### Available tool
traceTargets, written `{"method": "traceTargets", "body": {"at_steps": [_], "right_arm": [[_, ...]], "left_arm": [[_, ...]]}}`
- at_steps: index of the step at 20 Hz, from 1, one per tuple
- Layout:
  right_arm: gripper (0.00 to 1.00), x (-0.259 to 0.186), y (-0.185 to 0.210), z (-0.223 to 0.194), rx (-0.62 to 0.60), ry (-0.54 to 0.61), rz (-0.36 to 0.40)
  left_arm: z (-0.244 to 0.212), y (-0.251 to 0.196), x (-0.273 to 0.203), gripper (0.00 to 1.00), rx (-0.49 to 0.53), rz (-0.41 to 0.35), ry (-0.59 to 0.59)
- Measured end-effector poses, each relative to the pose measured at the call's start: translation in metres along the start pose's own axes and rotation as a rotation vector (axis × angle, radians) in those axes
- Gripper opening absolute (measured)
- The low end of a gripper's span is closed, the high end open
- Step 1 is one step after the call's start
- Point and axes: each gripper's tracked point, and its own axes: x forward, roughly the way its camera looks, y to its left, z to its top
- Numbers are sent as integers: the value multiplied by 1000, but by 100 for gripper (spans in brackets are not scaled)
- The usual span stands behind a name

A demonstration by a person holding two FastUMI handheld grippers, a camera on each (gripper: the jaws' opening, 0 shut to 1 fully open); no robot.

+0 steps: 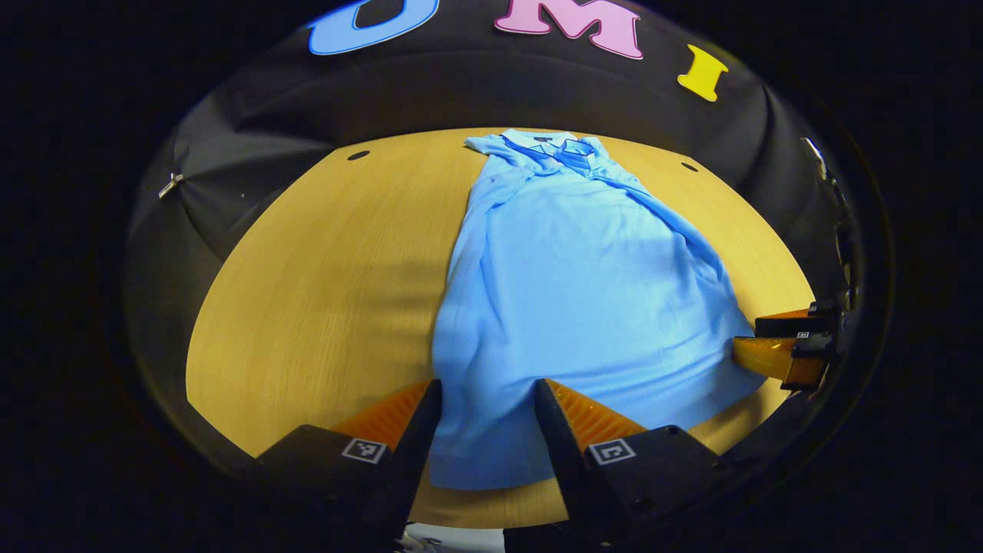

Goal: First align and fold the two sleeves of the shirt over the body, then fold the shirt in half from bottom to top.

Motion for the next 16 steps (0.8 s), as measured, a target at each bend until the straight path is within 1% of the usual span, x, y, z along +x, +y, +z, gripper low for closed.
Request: {"method": "traceTargets", "body": {"at_steps": [1, 2, 3, 4, 5, 6, 7, 8, 9, 10, 11, 12, 13, 16], "right_arm": [[51, 2, 3, -1, 10, 6, 11], [39, 3, 4, 0, 18, 11, 21], [19, 2, 6, -1, 22, 21, 30], [8, 0, 7, 1, 22, 21, 43], [5, 1, 9, -1, 20, 32, 59], [7, 1, 9, -1, 24, 30, 67], [1, 1, 8, 0, 36, 31, 73], [7, 1, 8, 0, 43, 35, 80], [1, 1, 8, 0, 47, 34, 87], [1, 1, 8, 0, 44, 45, 95], [6, 1, 8, 1, 43, 49, 100], [6, 1, 8, 0, 44, 59, 108], [6, 0, 7, 1, 52, 65, 113], [6, -8, 6, 16, 53, 53, 125]], "left_arm": [[3, -5, 1, 70, 9, -11, -5], [4, -10, 0, 66, 17, -18, -10], [5, -15, 2, 49, 19, -21, -10], [5, -17, 0, 34, 19, -9, -9], [7, -19, 0, 17, 22, 5, -11], [6, -20, 0, 13, 23, 18, -10], [7, -23, 1, 7, 26, 18, -8], [8, -27, 1, 7, 31, 2, -2], [9, -28, 1, 7, 31, -6, 5], [9, -27, 0, 7, 29, -17, 15], [9, -27, 1, 6, 24, -25, 28], [10, -27, -1, 2, 11, -30, 37], [12, -26, -1, 6, -3, -30, 44], [28, -29, -10, 6, -40, -41, 37]]}}
